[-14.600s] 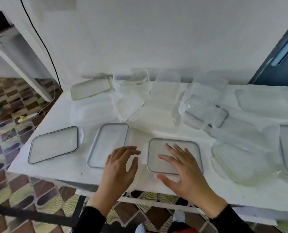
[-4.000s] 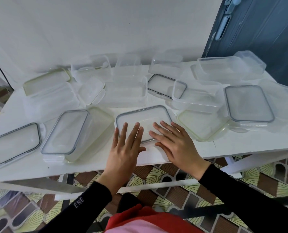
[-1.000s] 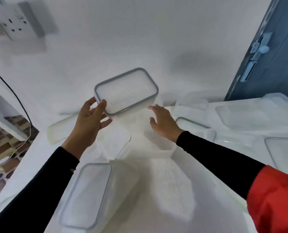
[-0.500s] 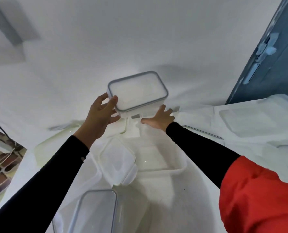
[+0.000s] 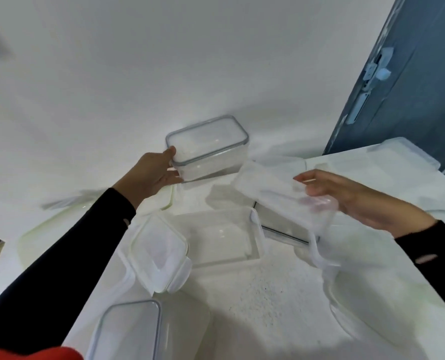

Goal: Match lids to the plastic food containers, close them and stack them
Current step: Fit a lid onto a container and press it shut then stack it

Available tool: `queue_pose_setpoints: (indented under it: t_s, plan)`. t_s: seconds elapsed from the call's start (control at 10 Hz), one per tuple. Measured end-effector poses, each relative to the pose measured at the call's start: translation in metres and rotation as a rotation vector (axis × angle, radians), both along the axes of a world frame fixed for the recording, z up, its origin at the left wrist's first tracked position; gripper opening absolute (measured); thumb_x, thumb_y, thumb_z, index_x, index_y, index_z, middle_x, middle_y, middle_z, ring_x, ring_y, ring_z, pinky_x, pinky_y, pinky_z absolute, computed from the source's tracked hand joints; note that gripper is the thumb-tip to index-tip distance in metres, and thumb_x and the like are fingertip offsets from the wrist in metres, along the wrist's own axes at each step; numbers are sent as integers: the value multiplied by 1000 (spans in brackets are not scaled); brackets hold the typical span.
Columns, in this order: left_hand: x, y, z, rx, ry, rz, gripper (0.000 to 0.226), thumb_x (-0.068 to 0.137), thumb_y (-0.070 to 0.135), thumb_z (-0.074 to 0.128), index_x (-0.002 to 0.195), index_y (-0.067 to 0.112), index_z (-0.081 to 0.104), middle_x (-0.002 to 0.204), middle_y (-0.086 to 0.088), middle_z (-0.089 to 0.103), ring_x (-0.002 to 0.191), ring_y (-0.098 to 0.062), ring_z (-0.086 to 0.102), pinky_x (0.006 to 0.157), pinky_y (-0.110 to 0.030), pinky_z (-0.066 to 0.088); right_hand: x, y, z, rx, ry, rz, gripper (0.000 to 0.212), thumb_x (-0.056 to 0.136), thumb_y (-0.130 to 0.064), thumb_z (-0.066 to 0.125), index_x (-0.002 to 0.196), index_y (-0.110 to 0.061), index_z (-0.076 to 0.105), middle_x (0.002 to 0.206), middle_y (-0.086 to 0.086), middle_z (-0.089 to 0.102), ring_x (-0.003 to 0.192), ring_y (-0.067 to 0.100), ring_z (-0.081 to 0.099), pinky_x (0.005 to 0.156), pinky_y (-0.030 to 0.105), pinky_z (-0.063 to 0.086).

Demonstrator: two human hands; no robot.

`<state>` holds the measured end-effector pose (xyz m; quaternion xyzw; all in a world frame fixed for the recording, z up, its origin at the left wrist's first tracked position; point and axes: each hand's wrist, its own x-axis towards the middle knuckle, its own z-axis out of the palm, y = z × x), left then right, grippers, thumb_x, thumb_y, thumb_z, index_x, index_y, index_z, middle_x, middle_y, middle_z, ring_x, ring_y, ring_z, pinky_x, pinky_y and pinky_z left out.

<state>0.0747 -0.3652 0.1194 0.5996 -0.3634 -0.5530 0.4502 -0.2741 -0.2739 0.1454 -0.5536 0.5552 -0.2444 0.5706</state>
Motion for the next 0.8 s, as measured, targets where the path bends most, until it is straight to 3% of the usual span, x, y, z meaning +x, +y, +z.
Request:
queue_pose_setpoints:
  t_s: [0.1, 0.2, 0.3, 0.4, 0.5, 0.6, 0.7, 0.8]
  plan:
    - [-16, -5, -19, 90, -121, -3, 35, 102, 24, 47, 110, -10, 47, 103, -23, 51, 81, -34, 61, 72, -44, 58, -16, 23, -12, 221, -268, 83, 80, 43, -57, 87, 115, -27, 71, 126, 8, 67, 111, 27, 66, 97, 48, 46]
    - [-31, -8, -32, 120, -271, -15, 27, 103, 22, 42, 89, 0, 45, 85, -18, 48, 60, -28, 54, 61, -39, 57, -19, 37, -34, 399, -380, 195, 86, 56, -53, 83, 125, -6, 63, 130, 23, 60, 120, 45, 57, 100, 63, 41]
    - [-39, -12, -42, 130, -487, -45, 29, 101, 15, 37, 72, 11, 39, 81, -12, 45, 59, -19, 45, 54, -30, 49, -14, 50, -59, 499, -450, 309, 80, 72, -56, 67, 133, -4, 58, 142, 20, 52, 128, 44, 49, 101, 56, 42]
    - [-48, -14, -48, 194, -542, -50, 19, 98, 4, 38, 80, 5, 47, 75, -7, 42, 59, -15, 40, 41, -19, 44, -10, 64, -84, 597, -498, 325, 79, 81, -54, 52, 136, 3, 51, 146, 23, 46, 125, 45, 48, 100, 55, 42]
    - [-58, -18, -63, 150, -639, -80, 30, 98, 7, 44, 124, -8, 46, 108, -18, 51, 88, -27, 56, 70, -20, 49, -5, 74, -97, 661, -493, 301, 74, 83, -52, 50, 131, 4, 53, 145, 25, 46, 122, 44, 48, 103, 55, 40]
    - [-66, -12, -75, 75, -639, -17, 59, 102, 30, 44, 146, -2, 22, 151, -20, 27, 137, -34, 34, 110, -41, 33, -1, 77, -104, 704, -456, 281, 77, 83, -52, 49, 130, 8, 53, 141, 27, 49, 126, 43, 49, 109, 52, 35]
    - [-71, -4, -84, 11, -947, -313, 91, 95, 50, 51, 153, 5, -3, 160, -20, -14, 148, -36, -9, 120, -46, 3, 1, 78, -110, 715, -387, 265, 74, 85, -51, 47, 129, 8, 56, 135, 24, 56, 123, 36, 54, 112, 49, 34]
    - [-71, -3, -91, -110, -1295, -528, 73, 96, 50, 49, 155, 20, 16, 163, -9, -3, 148, -37, -9, 118, -52, 0, 7, 79, -108, 650, -278, 224, 51, 87, -41, 52, 116, -2, 68, 117, 14, 68, 110, 31, 63, 109, 53, 39]
